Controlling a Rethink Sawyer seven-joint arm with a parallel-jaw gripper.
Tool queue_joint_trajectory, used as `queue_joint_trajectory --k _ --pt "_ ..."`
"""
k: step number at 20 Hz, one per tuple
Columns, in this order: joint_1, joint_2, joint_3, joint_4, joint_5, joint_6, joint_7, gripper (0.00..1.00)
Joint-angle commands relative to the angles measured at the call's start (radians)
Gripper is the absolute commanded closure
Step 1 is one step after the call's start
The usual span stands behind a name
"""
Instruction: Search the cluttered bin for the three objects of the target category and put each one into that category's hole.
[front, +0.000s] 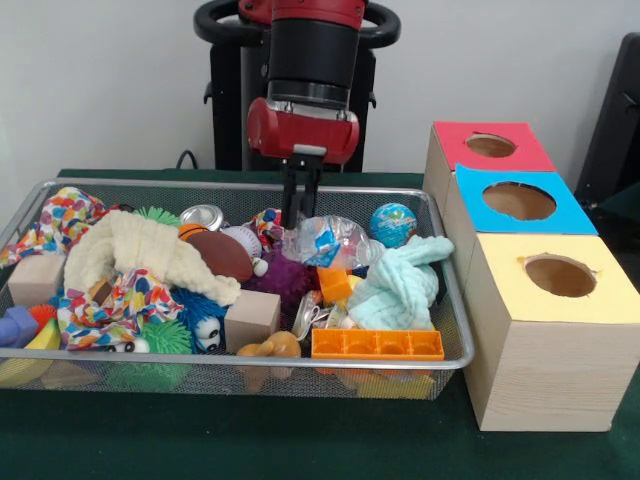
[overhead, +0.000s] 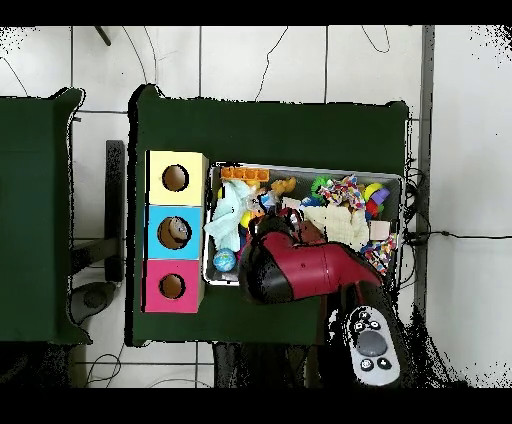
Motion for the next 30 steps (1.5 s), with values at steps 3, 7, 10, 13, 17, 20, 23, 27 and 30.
queue_joint_trajectory --k 3,7,10,13,17,20,23,27,30 --pt "0.094 -0.096 -0.137 0.099 0.041 0.079 0.19 1.0" --pt "0.181 -0.125 -0.198 0.095 0.084 0.146 0.212 1.0" --pt "0.243 -0.111 -0.247 0.082 0.109 0.153 0.23 1.0" --pt "0.31 -0.088 -0.304 0.065 0.135 0.153 0.248 1.0" --pt "0.36 -0.046 -0.347 0.049 0.179 0.142 0.248 1.0" --pt "0.38 -0.045 -0.364 0.052 0.202 0.144 0.234 1.0" --pt "0.394 -0.04 -0.374 0.038 0.225 0.161 0.222 1.0" --pt "0.417 -0.021 -0.4 0.041 0.247 0.145 0.219 1.0" --pt "0.439 -0.024 -0.416 0.033 0.272 0.171 0.212 1.0"
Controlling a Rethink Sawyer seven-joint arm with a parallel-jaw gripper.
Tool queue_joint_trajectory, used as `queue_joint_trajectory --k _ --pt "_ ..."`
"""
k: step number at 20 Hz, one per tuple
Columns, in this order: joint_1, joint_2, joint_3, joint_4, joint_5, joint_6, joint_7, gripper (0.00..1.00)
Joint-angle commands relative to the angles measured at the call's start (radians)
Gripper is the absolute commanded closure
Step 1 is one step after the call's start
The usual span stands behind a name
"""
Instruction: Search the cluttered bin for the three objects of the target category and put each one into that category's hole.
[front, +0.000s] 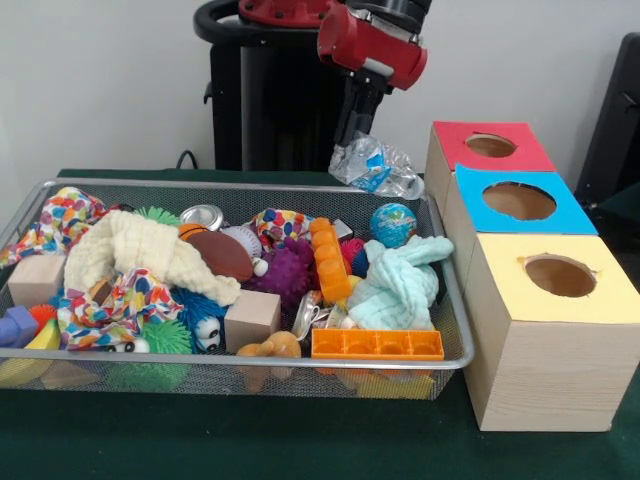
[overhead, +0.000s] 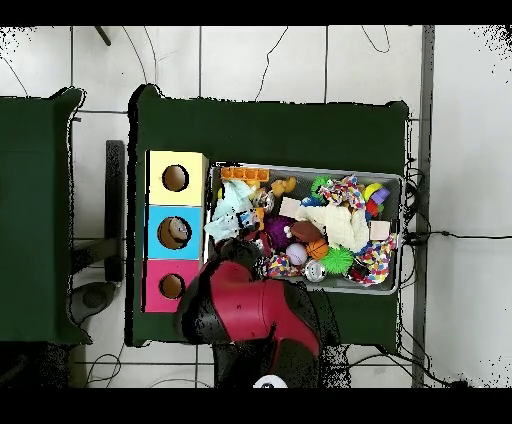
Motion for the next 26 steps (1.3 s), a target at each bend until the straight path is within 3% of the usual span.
queue_joint_trajectory --k 1,7,11,26 --pt "0.026 0.029 -0.049 -0.001 0.08 0.158 0.209 1.0" --pt "0.095 -0.029 -0.063 -0.016 0.134 0.265 0.21 1.0" --pt "0.15 0.006 -0.088 -0.034 0.156 0.26 0.238 1.0" --pt "0.229 0.046 -0.134 -0.108 0.243 0.317 0.239 1.0"
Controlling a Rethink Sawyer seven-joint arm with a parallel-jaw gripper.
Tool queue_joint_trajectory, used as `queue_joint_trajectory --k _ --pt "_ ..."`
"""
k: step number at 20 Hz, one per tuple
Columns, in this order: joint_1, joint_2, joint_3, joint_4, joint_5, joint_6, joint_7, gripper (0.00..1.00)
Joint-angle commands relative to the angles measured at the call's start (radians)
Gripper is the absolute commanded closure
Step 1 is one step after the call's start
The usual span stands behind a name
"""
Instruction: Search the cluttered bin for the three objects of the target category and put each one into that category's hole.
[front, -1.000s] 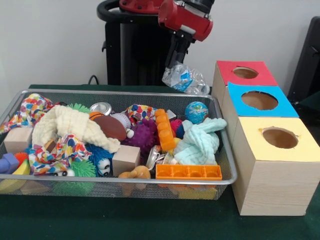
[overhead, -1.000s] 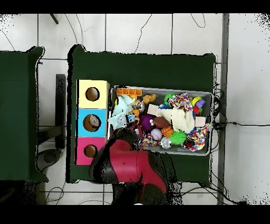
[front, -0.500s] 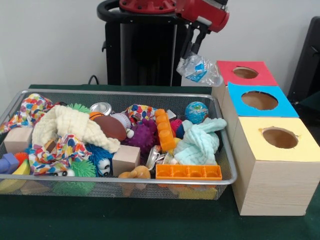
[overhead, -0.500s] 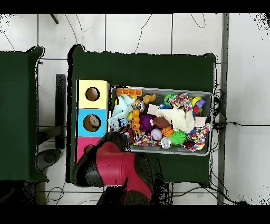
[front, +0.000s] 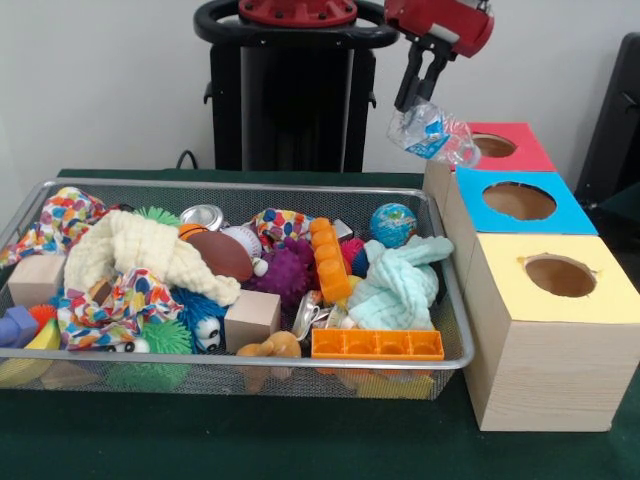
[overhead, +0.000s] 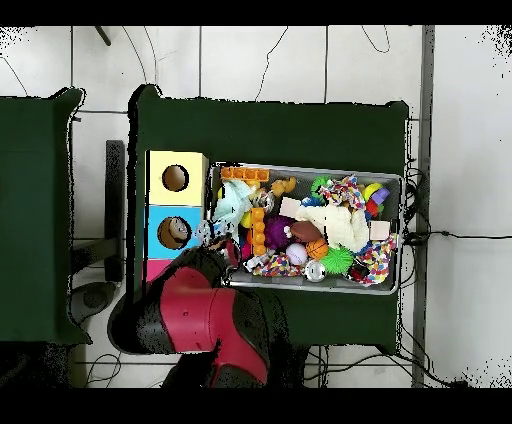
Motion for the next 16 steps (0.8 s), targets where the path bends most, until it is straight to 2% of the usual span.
queue_joint_trajectory --k 1,5,16 --pt "0.02 0.046 -0.018 -0.07 0.069 0.141 0.237 1.0" --pt "0.045 0.059 -0.035 -0.086 0.093 0.15 0.246 1.0" --pt "0.094 0.16 -0.075 -0.154 0.163 0.143 0.271 1.0"
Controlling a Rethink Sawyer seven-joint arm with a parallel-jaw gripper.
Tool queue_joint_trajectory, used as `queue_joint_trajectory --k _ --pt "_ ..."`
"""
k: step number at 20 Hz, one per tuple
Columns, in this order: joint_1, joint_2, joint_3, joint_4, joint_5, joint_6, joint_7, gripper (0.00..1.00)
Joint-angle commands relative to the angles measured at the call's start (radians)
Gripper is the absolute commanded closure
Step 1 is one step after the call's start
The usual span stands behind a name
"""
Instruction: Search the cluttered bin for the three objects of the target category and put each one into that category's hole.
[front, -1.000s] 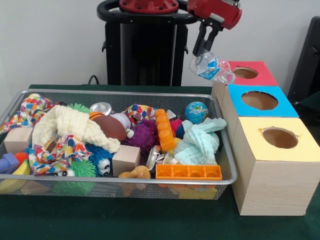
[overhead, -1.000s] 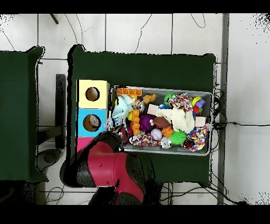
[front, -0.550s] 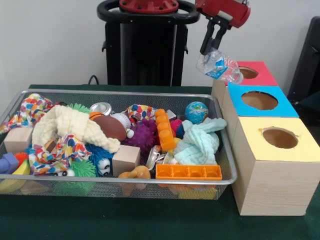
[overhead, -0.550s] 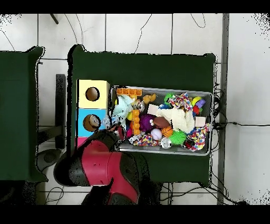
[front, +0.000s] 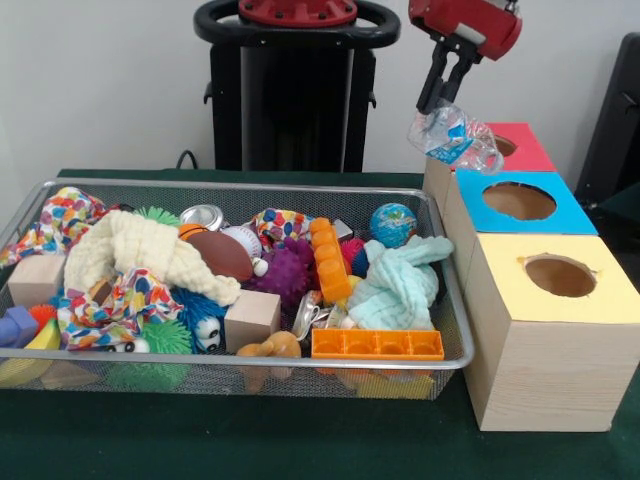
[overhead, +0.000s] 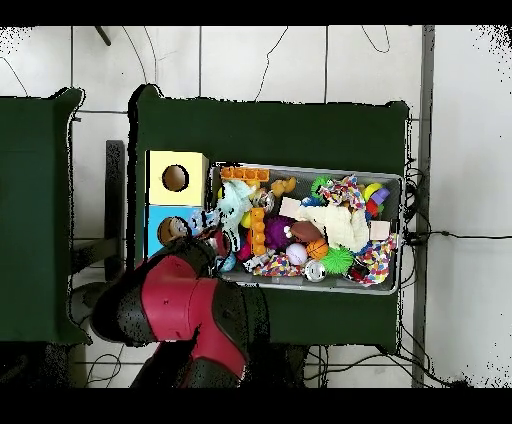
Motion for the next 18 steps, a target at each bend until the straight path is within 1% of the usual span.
queue_joint_trajectory --k 1,4,9,13,16,18 --pt "0.016 0.098 -0.002 -0.078 0.079 0.108 0.276 1.0" --pt "0.029 0.133 -0.01 -0.103 0.105 0.104 0.286 1.0" --pt "0.038 0.14 -0.014 -0.117 0.141 0.121 0.275 1.0" --pt "0.043 0.147 -0.011 -0.103 0.16 0.099 0.272 1.0" --pt "0.049 0.164 -0.011 -0.107 0.176 0.118 0.272 1.0" --pt "0.046 0.171 -0.004 -0.117 0.184 0.165 0.257 1.0"
